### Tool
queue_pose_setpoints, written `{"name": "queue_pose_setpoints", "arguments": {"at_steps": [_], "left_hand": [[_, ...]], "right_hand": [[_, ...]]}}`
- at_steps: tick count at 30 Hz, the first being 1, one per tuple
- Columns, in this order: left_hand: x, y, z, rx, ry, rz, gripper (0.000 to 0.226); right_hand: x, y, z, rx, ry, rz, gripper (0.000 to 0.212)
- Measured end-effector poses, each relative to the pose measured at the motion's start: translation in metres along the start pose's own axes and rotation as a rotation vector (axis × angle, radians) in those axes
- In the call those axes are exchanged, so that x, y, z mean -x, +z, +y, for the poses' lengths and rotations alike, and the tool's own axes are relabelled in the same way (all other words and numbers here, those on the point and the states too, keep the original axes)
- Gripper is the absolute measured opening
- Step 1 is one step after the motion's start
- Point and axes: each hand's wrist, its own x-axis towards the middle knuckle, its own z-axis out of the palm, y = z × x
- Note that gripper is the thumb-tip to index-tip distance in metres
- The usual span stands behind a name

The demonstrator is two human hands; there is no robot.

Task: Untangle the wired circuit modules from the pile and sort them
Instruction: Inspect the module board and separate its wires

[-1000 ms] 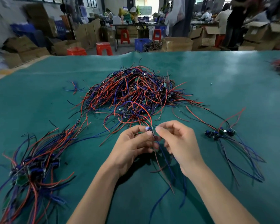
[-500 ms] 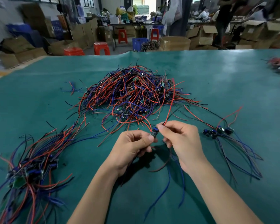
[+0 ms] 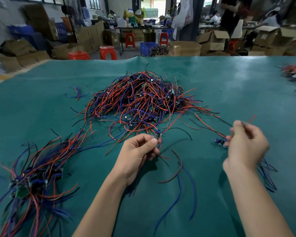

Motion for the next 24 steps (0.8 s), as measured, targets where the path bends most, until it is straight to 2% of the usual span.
{"name": "queue_pose_setpoints", "arguments": {"at_steps": [1, 3, 5, 7, 11, 13, 16, 19, 21, 24], "left_hand": [[0.000, 0.001, 0.000, 0.032, -0.003, 0.001, 0.004], [0.000, 0.001, -0.003, 0.041, -0.012, -0.018, 0.012], [0.002, 0.001, -0.003, -0.001, -0.005, -0.062, 0.009], [0.004, 0.001, -0.002, -0.069, 0.008, -0.127, 0.007], [0.003, 0.000, 0.000, -0.182, -0.012, -0.177, 0.014], [0.005, 0.002, 0.001, -0.192, -0.031, -0.207, 0.014], [0.007, 0.004, 0.002, -0.196, -0.030, -0.234, 0.012], [0.007, 0.003, 0.003, -0.192, -0.019, -0.249, 0.013], [0.007, 0.003, 0.003, -0.180, -0.013, -0.237, 0.015], [0.007, 0.005, 0.001, -0.177, -0.010, -0.195, 0.018]], "right_hand": [[0.009, 0.003, 0.001, 0.034, 0.025, -0.118, 0.010], [0.040, 0.013, 0.002, 0.130, 0.030, -0.490, 0.014], [0.073, 0.021, 0.003, 0.228, -0.036, -0.808, 0.021], [0.091, 0.025, 0.005, 0.281, -0.120, -0.926, 0.028], [0.087, 0.022, 0.004, 0.255, -0.187, -0.894, 0.027], [0.077, 0.021, 0.001, 0.215, -0.212, -0.808, 0.024], [0.062, 0.022, -0.012, 0.086, -0.217, -0.633, 0.007], [0.052, 0.031, -0.043, -0.038, -0.213, -0.496, 0.015], [0.054, 0.044, -0.076, -0.152, -0.222, -0.502, 0.020], [0.076, 0.080, -0.115, -0.154, -0.263, -0.698, 0.025]]}}
